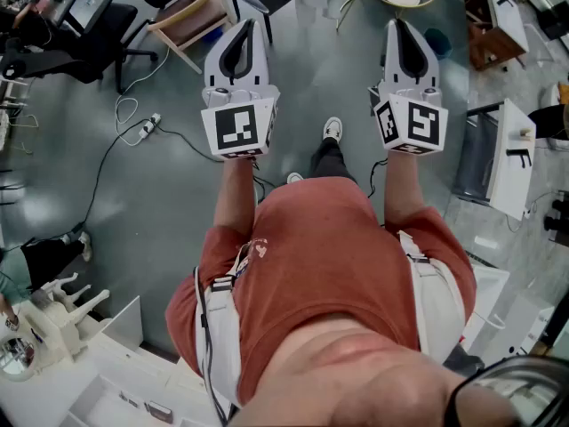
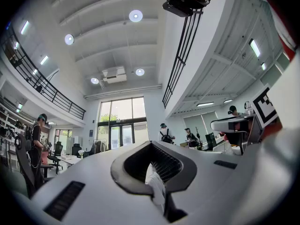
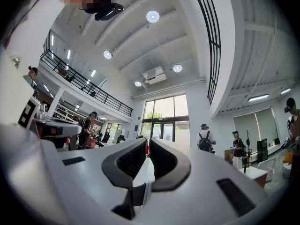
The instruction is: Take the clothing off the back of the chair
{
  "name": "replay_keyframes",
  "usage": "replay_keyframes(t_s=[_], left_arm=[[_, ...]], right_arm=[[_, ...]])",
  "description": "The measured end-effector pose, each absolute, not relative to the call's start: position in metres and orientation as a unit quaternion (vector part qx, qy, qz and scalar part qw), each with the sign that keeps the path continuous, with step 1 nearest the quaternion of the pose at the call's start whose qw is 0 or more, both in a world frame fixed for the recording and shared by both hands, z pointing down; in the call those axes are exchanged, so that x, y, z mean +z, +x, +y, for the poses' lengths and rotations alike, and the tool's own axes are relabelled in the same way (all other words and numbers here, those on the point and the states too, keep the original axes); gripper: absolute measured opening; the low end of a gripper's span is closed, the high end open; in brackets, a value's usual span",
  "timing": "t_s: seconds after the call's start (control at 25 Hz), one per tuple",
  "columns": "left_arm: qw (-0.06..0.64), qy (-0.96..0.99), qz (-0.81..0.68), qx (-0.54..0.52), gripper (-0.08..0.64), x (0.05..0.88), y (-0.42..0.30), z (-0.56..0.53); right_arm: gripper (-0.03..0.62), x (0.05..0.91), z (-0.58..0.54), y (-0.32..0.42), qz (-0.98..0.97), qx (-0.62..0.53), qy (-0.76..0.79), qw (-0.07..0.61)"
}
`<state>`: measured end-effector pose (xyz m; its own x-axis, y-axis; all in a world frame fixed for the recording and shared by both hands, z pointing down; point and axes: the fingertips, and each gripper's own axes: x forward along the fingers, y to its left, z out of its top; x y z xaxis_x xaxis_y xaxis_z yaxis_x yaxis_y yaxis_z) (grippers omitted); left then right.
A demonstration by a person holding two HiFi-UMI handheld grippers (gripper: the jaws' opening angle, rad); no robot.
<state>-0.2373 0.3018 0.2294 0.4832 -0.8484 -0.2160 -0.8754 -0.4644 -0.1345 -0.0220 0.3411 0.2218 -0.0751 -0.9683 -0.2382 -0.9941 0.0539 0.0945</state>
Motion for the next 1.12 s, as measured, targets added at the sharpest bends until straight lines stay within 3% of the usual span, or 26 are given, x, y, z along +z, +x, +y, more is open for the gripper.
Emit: replay_keyframes(t_s=[0.4,1.12], left_arm=[[0.121,-0.856,0.499,0.056,0.014,0.232,-0.216,0.287],[0.073,-0.866,0.494,0.017,0.014,0.280,-0.134,0.171]], right_arm=[[0.038,0.235,0.324,-0.003,0.721,0.109,-0.683,0.051],[0.040,0.301,0.213,0.070,0.733,0.022,-0.678,0.039]])
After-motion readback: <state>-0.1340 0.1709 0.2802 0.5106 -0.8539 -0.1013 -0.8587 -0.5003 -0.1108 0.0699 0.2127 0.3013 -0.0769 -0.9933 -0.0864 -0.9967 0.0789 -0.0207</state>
